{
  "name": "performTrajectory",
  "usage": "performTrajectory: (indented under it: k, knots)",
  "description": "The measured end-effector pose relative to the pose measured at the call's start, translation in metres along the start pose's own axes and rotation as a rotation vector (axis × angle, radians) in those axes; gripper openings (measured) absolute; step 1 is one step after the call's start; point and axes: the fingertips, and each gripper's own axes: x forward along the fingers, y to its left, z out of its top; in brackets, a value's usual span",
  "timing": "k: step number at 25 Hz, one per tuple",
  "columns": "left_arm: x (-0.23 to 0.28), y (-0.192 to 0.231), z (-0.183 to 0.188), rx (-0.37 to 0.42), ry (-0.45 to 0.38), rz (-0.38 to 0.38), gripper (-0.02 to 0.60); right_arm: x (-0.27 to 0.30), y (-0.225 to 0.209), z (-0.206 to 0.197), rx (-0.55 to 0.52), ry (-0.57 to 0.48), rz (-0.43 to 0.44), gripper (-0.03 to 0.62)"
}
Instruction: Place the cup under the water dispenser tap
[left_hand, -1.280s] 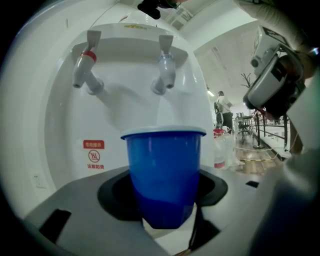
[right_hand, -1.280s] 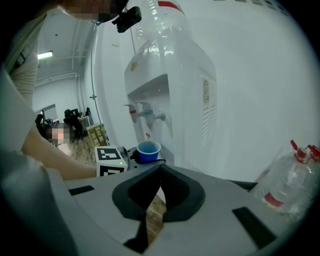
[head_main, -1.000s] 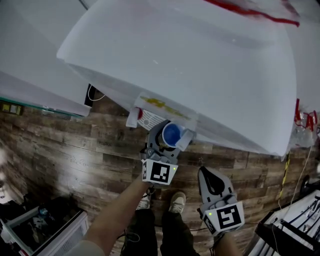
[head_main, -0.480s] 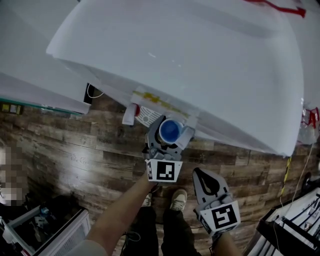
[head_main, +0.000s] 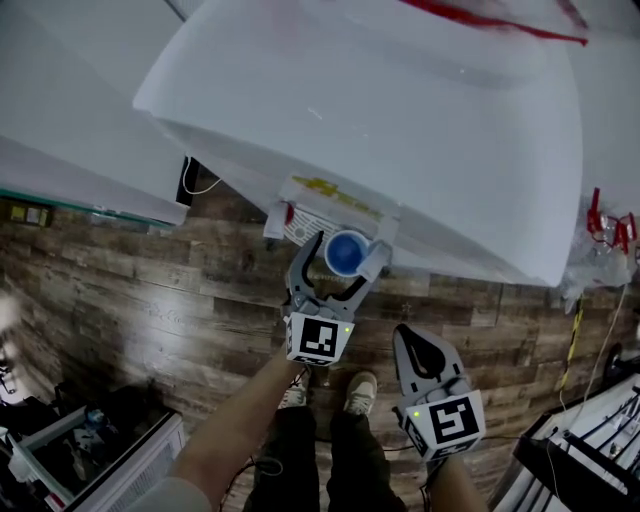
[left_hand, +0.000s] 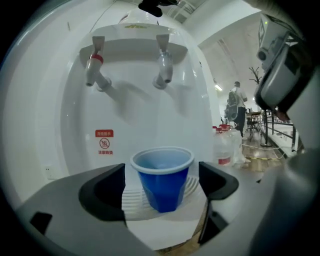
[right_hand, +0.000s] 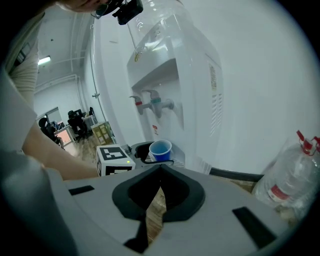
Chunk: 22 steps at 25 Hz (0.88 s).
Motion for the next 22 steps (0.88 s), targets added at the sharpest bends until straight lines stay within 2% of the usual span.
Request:
performTrajectory:
  k: [6,10,12,19,22]
  knots:
    - [-0.034,0.010,0.024,-0.053,0.049,-0.004,0.454,-0.024,0.004,0.037,-0.013,-0.012,-0.039,0.006]
    - [-0.059,0.010,0.053,-0.049,0.078,-0.021,0.451,-0.048,0.009,0.064,0.065,-0.023,-0.035,0.006]
    - [-0.073,0.014,0.073,-0.037,0.087,-0.031,0.393,-0.059,0.013,0.081,0.088,-0.034,-0.031,0.006]
    - [-0.119,0.024,0.151,-0.025,0.110,-0.047,0.387,-0.118,0.029,0.144,0.040,-0.095,-0.062,0.006]
    - [-0.140,0.029,0.191,-0.031,0.098,-0.039,0.360,-0.143,0.038,0.168,0.005,-0.113,-0.075,0.006]
